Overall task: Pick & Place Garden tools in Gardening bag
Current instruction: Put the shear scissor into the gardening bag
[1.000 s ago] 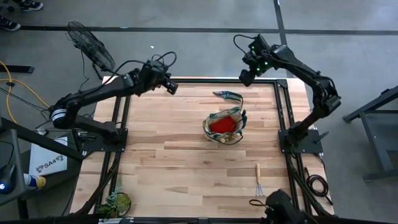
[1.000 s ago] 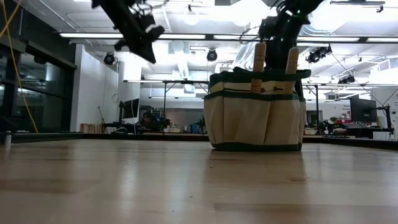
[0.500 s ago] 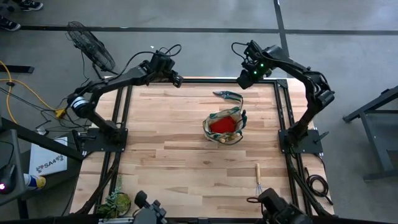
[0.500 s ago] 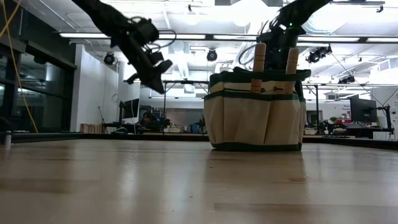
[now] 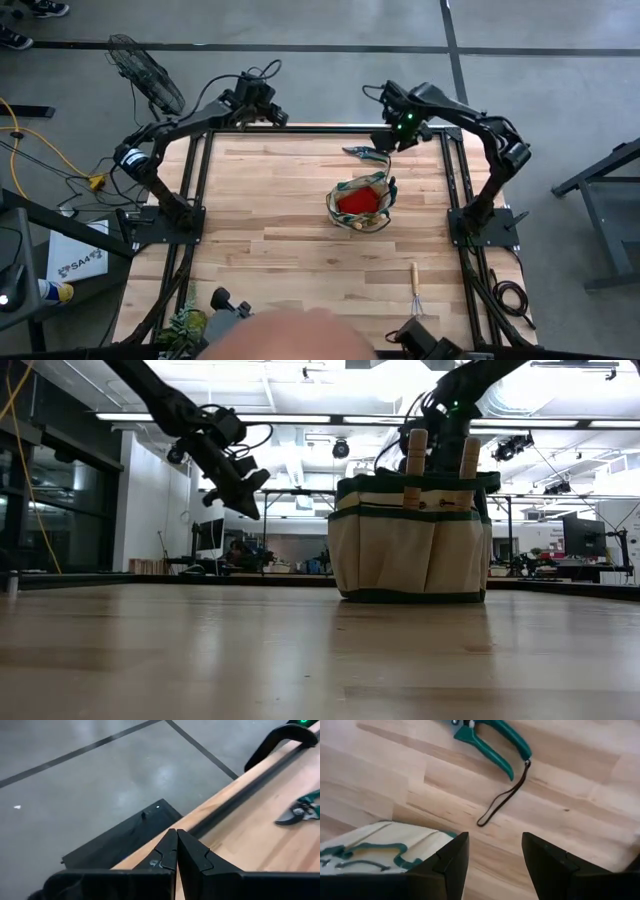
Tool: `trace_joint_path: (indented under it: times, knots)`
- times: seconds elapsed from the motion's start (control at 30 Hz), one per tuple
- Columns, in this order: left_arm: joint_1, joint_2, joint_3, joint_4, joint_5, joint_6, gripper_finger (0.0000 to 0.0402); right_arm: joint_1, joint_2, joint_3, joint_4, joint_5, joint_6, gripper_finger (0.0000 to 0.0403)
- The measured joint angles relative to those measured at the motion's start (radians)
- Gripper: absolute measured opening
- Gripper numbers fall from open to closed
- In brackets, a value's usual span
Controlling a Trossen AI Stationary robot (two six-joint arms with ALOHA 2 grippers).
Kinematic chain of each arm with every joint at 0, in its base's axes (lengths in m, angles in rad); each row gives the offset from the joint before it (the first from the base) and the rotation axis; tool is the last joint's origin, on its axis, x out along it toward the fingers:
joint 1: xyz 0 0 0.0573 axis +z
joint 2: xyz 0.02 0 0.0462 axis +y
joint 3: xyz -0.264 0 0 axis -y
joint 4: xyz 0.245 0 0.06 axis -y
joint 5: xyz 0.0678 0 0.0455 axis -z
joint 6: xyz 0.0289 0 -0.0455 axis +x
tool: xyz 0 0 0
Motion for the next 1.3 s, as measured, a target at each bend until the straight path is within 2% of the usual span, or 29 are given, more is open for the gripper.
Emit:
trace_joint_path:
  times: [0.4,0.63,0.8,1.07,1.3]
  knots:
    - [0.033,0.000,0.000,0.024,0.011,0.010,0.0000,0.059,0.001,-0.298,0.345,-0.007,0.242,0.0176]
    - [0.033,0.000,0.000,0.024,0.035,0.016,0.0000,0.060,0.000,-0.403,0.483,0.066,0.319,0.0176]
    - [0.033,0.000,0.000,0.023,0.033,0.036,0.0000,0.059,0.000,-0.456,0.527,0.104,0.340,0.0176]
    - [0.033,0.000,0.000,0.023,0.033,0.036,0.0000,0.059,0.000,-0.495,0.634,0.103,0.375,0.0176]
    - [0.033,0.000,0.000,0.024,0.033,0.036,0.0000,0.059,0.000,-0.525,0.645,0.149,0.375,0.0176]
